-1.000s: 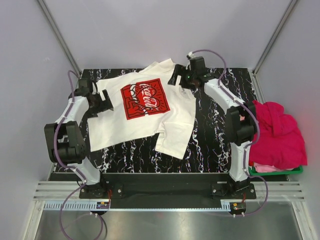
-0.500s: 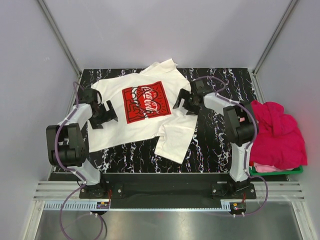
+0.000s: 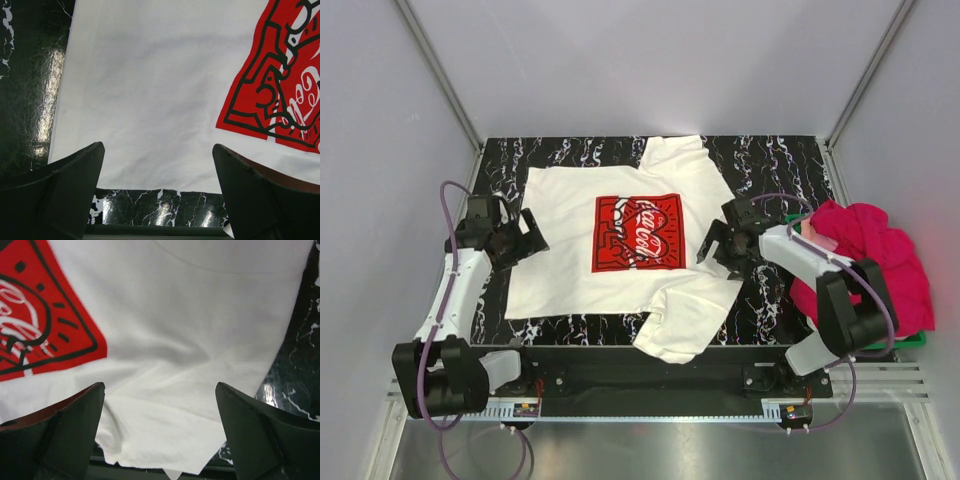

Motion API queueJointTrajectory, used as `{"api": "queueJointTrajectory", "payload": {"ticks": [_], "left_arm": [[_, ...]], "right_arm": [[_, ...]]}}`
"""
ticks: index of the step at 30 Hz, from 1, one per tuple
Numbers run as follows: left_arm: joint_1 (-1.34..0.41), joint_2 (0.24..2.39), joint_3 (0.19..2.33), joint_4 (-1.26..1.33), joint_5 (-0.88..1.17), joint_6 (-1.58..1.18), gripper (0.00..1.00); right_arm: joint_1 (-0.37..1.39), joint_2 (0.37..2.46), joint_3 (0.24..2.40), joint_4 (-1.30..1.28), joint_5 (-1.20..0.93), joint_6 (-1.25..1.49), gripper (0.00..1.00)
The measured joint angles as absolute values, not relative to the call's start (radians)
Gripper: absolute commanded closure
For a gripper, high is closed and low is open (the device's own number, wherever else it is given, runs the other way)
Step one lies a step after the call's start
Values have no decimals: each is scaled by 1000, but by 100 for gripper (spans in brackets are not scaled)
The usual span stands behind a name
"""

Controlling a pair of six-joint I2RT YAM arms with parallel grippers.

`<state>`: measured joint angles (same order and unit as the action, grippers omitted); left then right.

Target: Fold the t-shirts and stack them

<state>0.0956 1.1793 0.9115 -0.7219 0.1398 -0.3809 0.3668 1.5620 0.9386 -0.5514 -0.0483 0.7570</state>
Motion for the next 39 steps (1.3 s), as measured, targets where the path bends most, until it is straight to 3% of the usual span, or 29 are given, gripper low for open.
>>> {"api": "queueJointTrajectory", "payload": {"ticks": [5, 9, 23, 29, 33, 35, 39], "left_arm": [[96, 1168, 910, -731, 136, -372, 5], [96, 1242, 902, -702, 146, -375, 6], [83, 1645, 1039, -610, 173, -418, 9], [49, 1823, 1291, -595, 179, -424, 12], [30, 1900, 1345, -566, 185, -424, 12], [25, 1920, 1344, -577, 186, -424, 12], [18, 1927, 1318, -572, 187, -424, 12]], "right_arm": [[399, 1402, 1013, -664, -8, 741, 0], [399, 1441, 1143, -666, -1, 699, 0], [311, 2111, 1669, -676, -73, 559, 0], [253, 2347, 2135, -719, -110, 523, 0], [240, 2513, 2406, -730, -131, 519, 0], [236, 2551, 2412, -734, -143, 520, 0], [214, 2502, 2214, -649, -166, 540, 0]]}}
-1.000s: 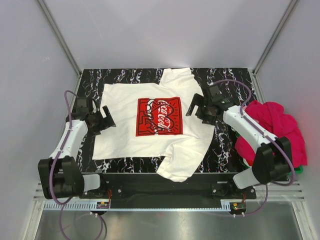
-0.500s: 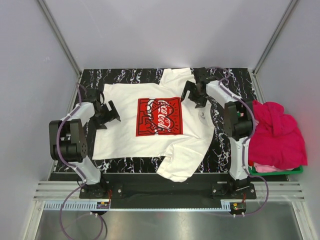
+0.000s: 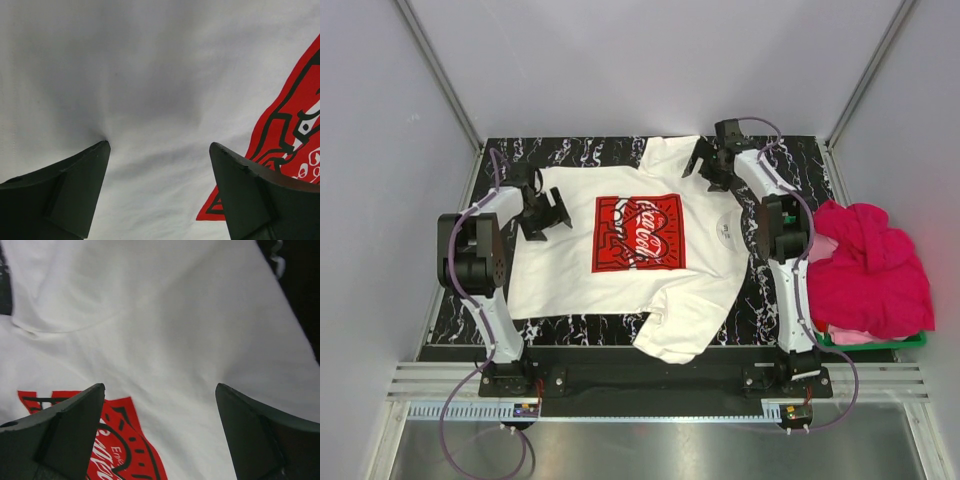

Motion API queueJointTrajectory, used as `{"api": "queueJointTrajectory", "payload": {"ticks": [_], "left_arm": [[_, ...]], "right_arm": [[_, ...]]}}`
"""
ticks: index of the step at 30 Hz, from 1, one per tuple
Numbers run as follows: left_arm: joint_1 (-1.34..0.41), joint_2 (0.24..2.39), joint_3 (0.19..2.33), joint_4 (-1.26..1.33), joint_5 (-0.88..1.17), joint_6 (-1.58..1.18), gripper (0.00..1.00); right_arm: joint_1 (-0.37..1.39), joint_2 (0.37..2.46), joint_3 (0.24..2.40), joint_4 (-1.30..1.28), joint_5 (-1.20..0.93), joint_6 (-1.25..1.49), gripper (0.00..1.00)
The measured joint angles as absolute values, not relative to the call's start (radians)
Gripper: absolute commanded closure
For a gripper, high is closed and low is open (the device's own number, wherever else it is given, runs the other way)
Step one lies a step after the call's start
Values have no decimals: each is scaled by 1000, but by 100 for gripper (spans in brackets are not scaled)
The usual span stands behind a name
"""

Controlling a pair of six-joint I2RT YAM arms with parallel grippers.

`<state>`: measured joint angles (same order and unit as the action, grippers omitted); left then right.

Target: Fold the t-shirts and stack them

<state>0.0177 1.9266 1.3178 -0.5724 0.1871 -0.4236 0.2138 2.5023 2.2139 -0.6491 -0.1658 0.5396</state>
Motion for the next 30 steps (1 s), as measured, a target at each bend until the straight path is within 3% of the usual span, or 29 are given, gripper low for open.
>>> {"api": "queueJointTrajectory", "payload": {"ticks": [6, 16, 21, 30], "left_arm": [[6, 1872, 1231, -503, 187, -449, 12], [-31, 1754, 1070, -443, 195, -483, 11], [-31, 1794, 1124, -494, 196, -484, 11], [-30, 2008, 1432, -607, 200, -496, 12]], "right_arm": [[171, 2369, 1964, -580, -153, 551, 0], [157, 2251, 1768, -546, -119, 580, 0], [155, 2314, 1880, -615, -125, 580, 0], [142, 2593, 2400, -834, -117, 558, 0]]}}
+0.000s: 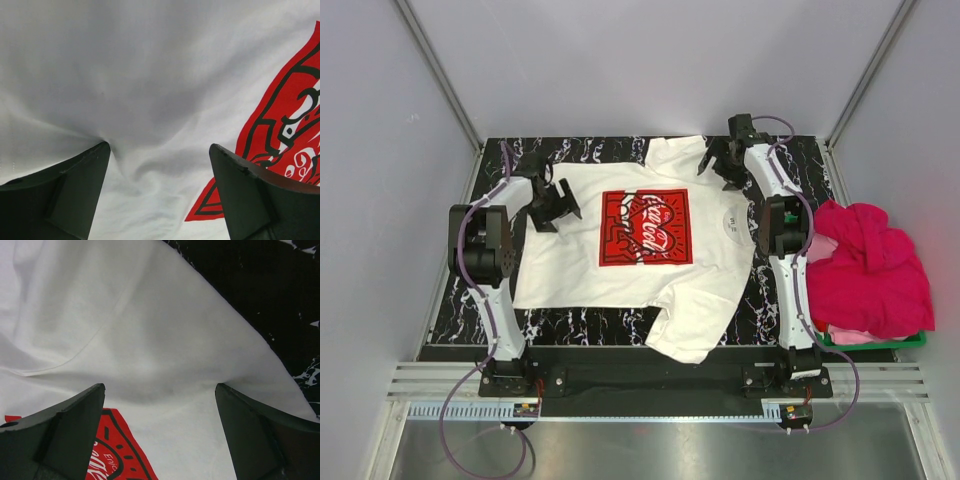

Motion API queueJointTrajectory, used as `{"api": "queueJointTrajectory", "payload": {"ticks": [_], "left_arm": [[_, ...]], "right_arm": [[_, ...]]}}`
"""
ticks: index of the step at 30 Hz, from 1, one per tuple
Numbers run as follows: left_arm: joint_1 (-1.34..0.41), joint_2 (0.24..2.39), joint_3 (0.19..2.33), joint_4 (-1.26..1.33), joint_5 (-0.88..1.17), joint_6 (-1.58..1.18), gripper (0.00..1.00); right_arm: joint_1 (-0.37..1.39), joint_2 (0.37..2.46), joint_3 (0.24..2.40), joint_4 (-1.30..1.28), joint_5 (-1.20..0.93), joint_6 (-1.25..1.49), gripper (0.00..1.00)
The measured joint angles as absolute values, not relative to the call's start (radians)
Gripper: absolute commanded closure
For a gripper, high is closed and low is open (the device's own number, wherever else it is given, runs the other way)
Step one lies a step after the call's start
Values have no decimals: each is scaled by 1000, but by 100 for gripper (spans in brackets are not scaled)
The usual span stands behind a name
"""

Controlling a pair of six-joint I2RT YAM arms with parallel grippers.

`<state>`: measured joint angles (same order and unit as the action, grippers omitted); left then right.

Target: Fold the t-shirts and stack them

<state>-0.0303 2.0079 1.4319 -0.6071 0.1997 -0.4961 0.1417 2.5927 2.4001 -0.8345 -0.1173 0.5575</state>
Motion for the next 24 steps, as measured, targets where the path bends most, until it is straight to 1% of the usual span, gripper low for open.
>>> {"api": "queueJointTrajectory", "payload": {"ticks": [3, 7, 9, 11, 13, 15, 17, 18, 19, 20, 22, 24], "left_arm": [[-30, 2042, 1494, -629, 200, -495, 12], [-32, 2034, 1554, -698, 193, -487, 10], [-35, 1995, 1567, -725, 179, -476, 9], [-38, 1906, 1557, -761, 155, -465, 9], [-38, 1771, 1515, -774, 126, -454, 8], [-37, 1605, 1437, -770, 101, -449, 8], [-28, 1444, 1328, -768, 88, -453, 12], [-19, 1353, 1247, -759, 75, -471, 13], [-12, 1302, 1189, -765, 65, -482, 13], [5, 1224, 1102, -760, 55, -511, 14], [31, 1133, 939, -752, 42, -561, 15], [51, 1085, 816, -772, 30, -606, 16]], "right_arm": [[130, 2621, 2457, -860, -123, 537, 0], [120, 2614, 2457, -889, -126, 492, 0], [117, 2583, 2423, -895, -128, 472, 0], [117, 2517, 2356, -902, -135, 461, 0], [117, 2401, 2233, -896, -143, 454, 0], [117, 2237, 2063, -864, -148, 457, 0], [118, 2030, 1852, -828, -155, 473, 0], [120, 1877, 1687, -780, -165, 485, 0], [123, 1836, 1649, -781, -168, 488, 0], [133, 1731, 1544, -753, -171, 506, 0], [176, 1554, 1345, -706, -176, 542, 0], [241, 1436, 1184, -675, -186, 585, 0]]}}
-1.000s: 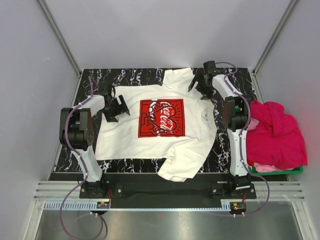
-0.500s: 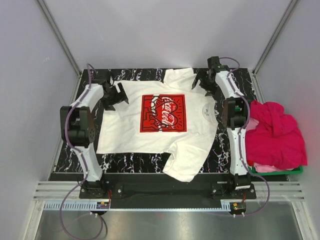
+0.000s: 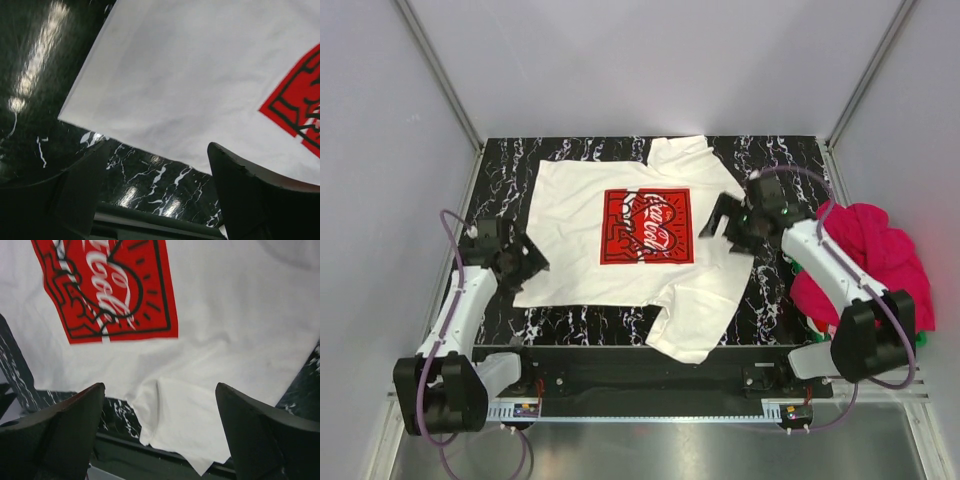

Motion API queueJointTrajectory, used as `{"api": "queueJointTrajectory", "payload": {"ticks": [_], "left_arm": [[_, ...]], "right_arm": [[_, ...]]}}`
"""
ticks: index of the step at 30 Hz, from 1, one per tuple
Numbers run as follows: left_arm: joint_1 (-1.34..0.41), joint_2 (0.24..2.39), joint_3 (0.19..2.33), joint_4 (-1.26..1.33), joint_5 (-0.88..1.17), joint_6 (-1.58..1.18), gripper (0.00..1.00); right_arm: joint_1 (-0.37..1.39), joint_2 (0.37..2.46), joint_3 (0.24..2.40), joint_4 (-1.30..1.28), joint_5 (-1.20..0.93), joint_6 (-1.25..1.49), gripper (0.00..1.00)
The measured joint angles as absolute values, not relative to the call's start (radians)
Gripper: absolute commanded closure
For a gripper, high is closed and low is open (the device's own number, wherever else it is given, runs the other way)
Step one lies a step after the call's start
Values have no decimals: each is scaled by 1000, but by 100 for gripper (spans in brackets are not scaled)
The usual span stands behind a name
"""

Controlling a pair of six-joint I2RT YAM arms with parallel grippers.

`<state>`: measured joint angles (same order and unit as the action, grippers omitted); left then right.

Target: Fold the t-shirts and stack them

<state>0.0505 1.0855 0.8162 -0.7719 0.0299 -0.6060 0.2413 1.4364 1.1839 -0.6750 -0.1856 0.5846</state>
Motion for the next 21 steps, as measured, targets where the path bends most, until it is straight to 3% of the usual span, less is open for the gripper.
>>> {"api": "queueJointTrajectory", "payload": {"ticks": [5, 8, 15, 21], "left_arm": [[59, 1049, 658, -778, 5, -694, 24], [63, 1004, 622, -773, -22, -736, 26], [64, 993, 603, -751, -95, -800, 28], [64, 1002, 505, -712, -110, -859, 33]], "right_arm": [[469, 1320, 837, -632, -203, 690, 0], [503, 1240, 712, -641, -202, 732, 0], [503, 1032, 639, -649, -203, 783, 0], [506, 970, 554, -648, -203, 822, 1]]}}
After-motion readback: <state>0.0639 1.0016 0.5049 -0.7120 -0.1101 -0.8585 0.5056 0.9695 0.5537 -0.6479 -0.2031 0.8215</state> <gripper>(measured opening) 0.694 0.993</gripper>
